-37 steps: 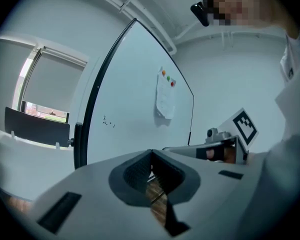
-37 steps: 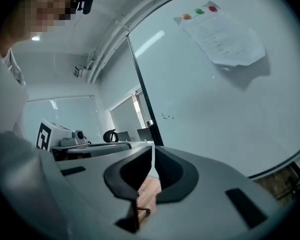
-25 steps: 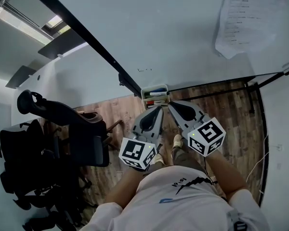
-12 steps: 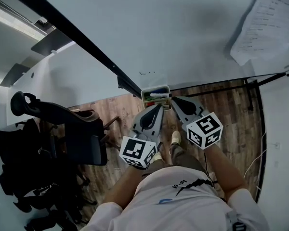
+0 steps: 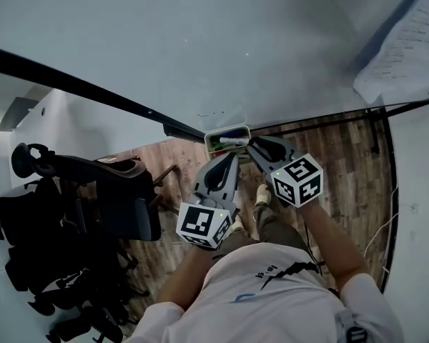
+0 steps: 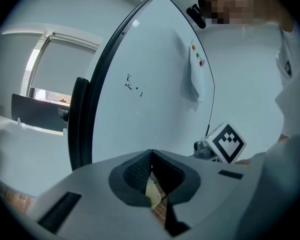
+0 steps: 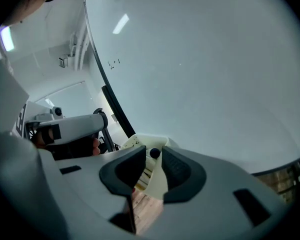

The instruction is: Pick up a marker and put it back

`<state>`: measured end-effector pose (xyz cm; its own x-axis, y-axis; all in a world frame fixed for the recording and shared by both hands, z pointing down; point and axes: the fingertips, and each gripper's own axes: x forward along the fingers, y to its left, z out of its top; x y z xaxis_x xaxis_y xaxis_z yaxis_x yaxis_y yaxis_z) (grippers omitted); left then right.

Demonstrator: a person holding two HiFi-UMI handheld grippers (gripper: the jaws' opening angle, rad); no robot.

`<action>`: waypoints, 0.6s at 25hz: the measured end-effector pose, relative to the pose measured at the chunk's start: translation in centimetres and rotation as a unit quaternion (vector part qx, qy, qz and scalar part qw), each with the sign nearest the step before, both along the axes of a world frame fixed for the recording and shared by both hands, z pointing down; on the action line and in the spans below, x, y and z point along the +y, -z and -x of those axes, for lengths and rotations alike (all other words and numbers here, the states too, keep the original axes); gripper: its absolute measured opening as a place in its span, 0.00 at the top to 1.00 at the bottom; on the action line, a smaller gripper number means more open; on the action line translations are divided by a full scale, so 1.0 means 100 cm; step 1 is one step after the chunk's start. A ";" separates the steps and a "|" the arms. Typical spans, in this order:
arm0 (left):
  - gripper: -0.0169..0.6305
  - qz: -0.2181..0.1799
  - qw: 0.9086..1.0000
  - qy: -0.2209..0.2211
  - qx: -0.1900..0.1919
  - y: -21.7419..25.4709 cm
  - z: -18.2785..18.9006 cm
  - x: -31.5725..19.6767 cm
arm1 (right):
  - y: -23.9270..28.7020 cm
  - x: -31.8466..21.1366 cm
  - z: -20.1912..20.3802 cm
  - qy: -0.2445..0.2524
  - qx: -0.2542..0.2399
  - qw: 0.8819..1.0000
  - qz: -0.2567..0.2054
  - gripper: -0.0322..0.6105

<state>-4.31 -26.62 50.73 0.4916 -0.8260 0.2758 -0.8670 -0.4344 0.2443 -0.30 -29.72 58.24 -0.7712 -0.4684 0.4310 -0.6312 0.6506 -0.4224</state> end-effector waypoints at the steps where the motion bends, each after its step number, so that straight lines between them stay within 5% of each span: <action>1: 0.96 0.001 1.000 0.002 -0.001 -0.001 0.001 0.000 | -0.001 0.000 0.002 0.003 0.001 1.000 0.002 0.81; 15: 0.96 -0.004 1.000 0.027 -0.006 0.006 0.020 0.006 | -0.003 0.004 0.027 0.034 0.053 0.998 -0.010 0.82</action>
